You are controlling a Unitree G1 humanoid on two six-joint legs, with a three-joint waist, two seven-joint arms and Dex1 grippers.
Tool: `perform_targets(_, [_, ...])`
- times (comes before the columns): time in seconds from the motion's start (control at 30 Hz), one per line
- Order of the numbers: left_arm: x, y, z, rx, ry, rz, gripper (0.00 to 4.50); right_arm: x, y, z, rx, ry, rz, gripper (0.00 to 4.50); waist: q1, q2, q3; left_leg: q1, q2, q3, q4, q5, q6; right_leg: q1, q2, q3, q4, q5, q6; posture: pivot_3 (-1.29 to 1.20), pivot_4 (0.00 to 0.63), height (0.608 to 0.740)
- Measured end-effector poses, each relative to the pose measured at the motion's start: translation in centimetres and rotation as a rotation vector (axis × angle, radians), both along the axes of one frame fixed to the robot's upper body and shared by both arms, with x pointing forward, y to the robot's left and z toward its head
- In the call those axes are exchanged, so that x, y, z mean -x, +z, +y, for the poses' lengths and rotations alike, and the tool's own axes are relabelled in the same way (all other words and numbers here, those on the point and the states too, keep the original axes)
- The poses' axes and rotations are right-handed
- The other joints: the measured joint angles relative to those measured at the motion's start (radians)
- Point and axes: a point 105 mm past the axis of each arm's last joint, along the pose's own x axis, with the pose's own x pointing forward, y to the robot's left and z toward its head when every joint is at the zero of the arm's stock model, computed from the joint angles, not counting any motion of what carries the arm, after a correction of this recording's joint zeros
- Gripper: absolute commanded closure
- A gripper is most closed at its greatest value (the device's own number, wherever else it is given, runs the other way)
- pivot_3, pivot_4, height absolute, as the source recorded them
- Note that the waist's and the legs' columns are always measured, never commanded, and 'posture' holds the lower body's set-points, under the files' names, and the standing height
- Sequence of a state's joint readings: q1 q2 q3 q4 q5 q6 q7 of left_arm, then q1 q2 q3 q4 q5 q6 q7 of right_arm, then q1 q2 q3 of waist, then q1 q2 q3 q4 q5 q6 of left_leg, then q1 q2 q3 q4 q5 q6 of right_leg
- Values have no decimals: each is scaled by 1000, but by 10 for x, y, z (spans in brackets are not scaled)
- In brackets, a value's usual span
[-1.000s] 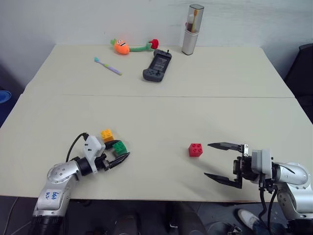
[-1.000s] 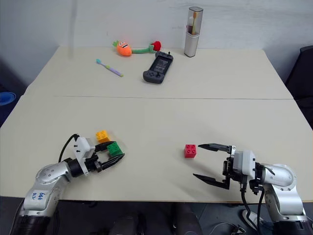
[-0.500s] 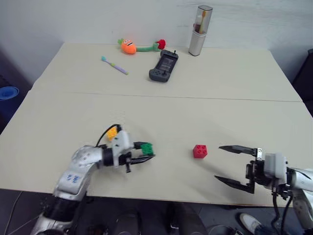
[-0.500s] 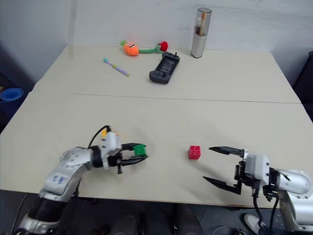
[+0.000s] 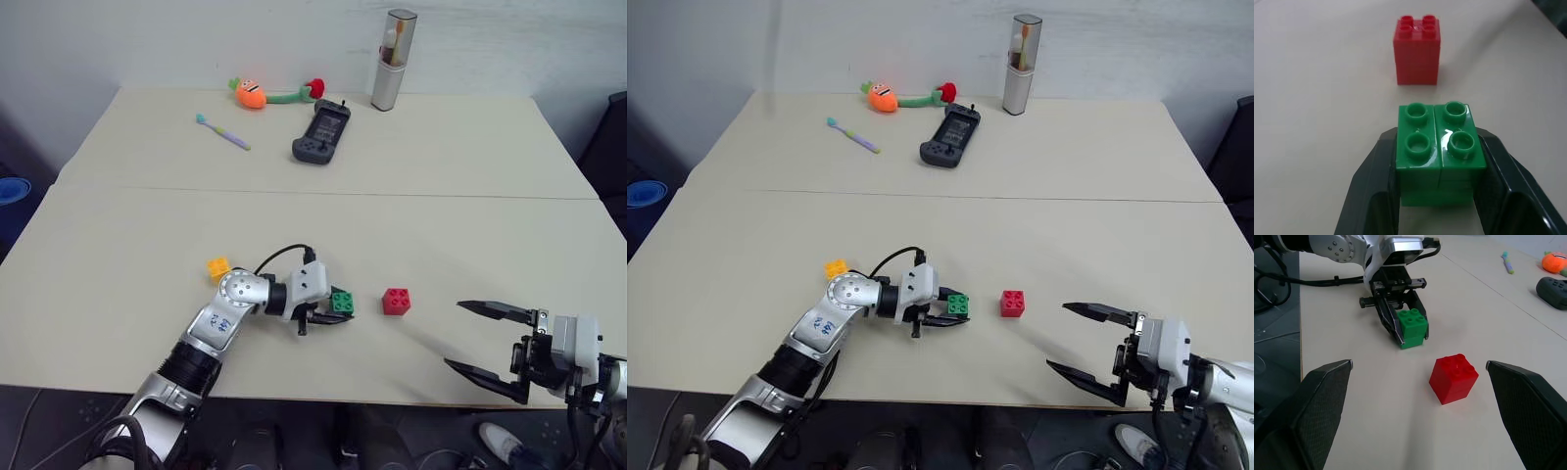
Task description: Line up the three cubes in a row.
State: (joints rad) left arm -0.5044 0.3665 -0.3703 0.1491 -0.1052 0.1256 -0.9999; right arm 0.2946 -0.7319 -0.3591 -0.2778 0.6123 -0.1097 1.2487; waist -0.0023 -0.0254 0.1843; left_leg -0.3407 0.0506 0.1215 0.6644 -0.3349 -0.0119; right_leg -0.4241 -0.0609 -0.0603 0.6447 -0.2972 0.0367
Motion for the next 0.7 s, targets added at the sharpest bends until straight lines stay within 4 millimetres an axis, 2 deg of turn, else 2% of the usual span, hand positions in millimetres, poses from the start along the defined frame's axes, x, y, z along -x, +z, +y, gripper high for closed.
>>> perform_targets(0.1, [0, 0, 1, -1, 2, -5, 2998, 0, -1, 0, 2, -11, -3, 0, 0, 0, 0, 1, 0, 0, 0, 0, 0, 1, 0, 0, 0, 0, 0, 0, 150, 740])
perform_targets(0.17, [0, 0, 2, 1, 2, -9, 2265, -1, 0, 0, -1, -16, -9, 0, 0, 0, 0, 1, 0, 0, 0, 0, 0, 1, 0, 0, 0, 0, 0, 0, 150, 740])
perform_targets(0.3, [0, -7, 7, -23, 7, 9, 1086, -1, 0, 0, -4, -18, -19, 0, 0, 0, 0, 1, 0, 0, 0, 0, 0, 1, 0, 0, 0, 0, 0, 0, 150, 740])
perform_targets(0.4, [1, -6, 13, -21, 10, -16, 124, -3, 1, 2, -5, -10, -28, 0, 0, 0, 0, 1, 0, 0, 0, 0, 0, 1, 0, 0, 0, 0, 0, 0, 150, 740])
perform_targets(0.53, [4, 18, 25, 35, 31, -97, 124, -5, 2, 5, -7, 14, -32, 0, -1, 0, 0, 1, 0, 0, 0, 0, 0, 1, 0, 0, 0, 0, 0, 0, 150, 740])
perform_targets(0.7, [26, 45, 47, 86, 23, -140, 124, -9, 0, 6, -13, 44, -22, 0, 0, 0, 0, 2, 1, 0, 0, 0, 0, 1, 0, 1, 0, 0, 0, 0, 150, 740])
